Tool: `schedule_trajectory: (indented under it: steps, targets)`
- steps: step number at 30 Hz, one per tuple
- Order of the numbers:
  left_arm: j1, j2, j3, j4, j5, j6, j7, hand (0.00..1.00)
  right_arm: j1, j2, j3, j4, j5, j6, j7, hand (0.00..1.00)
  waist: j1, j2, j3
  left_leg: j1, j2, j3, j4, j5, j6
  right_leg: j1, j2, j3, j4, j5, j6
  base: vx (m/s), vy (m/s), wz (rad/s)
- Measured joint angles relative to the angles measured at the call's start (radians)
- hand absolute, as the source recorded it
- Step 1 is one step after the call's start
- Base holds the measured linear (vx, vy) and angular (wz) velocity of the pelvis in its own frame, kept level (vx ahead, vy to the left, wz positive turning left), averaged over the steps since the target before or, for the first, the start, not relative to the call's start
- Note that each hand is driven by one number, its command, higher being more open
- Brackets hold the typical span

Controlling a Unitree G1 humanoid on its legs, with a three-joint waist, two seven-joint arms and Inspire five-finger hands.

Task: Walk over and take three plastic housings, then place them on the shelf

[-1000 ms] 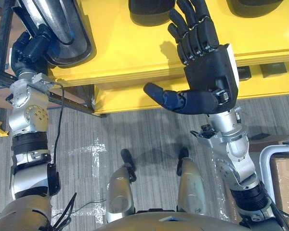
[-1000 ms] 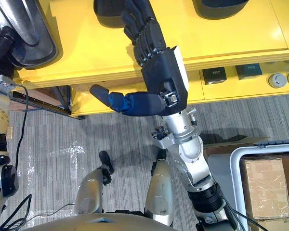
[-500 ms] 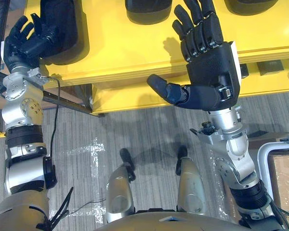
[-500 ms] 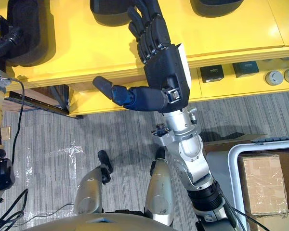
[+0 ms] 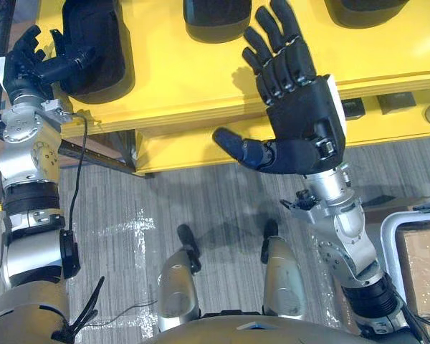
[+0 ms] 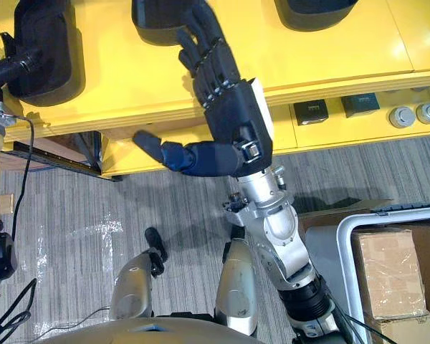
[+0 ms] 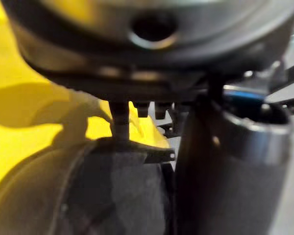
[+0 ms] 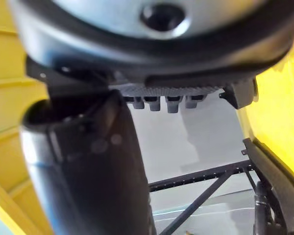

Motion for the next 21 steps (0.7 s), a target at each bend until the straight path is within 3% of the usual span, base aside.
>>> schedule_trajectory:
  steps: [3,8,13,18,21]
  targets:
    - [0.0,0.032,-0.025,-0.014,0.004,-0.032,-0.003,1.0,0.014,-0.001,0.018,0.001,0.0,-0.001,0.024,1.0,-0.003,-0.005,-0.003,0.031,-0.004,0.011,-0.019,0.002,0.0,0.022,0.0,0.001,-0.008,0.0,0.0,0.0,0.007,-0.06]
    - [0.0,0.125,-0.058,-0.157,0.081,-0.14,-0.001,1.0,0.024,-0.002,0.044,0.002,-0.012,-0.005,0.094,1.0,-0.003,-0.009,-0.018,0.101,-0.025,0.014,-0.088,0.028,-0.002,0.075,-0.01,-0.013,-0.022,0.001,0.002,0.02,-0.003,0.05]
    - [0.009,0.15,-0.084,-0.193,0.191,-0.189,-0.02,1.0,0.018,-0.026,0.078,0.009,-0.057,-0.005,0.154,1.0,0.006,0.004,-0.113,0.167,-0.047,-0.002,-0.162,0.059,-0.002,0.149,-0.025,-0.06,-0.054,0.0,0.004,0.06,-0.004,0.17]
    - [0.172,0.189,-0.081,-0.357,0.17,-0.29,-0.02,1.0,0.01,-0.04,0.14,0.038,-0.209,-0.004,0.163,1.0,0.033,0.021,-0.212,0.212,-0.063,-0.038,-0.194,0.062,0.001,0.242,-0.041,-0.131,-0.112,-0.004,0.012,0.05,0.02,0.24]
    - [0.365,0.14,-0.074,-0.638,0.089,-0.357,-0.054,1.0,-0.041,-0.027,0.15,0.16,-0.282,0.007,0.129,1.0,0.078,0.03,-0.264,0.233,-0.074,-0.085,-0.211,0.066,0.005,0.311,-0.048,-0.187,-0.149,-0.004,0.022,0.02,0.015,0.49]
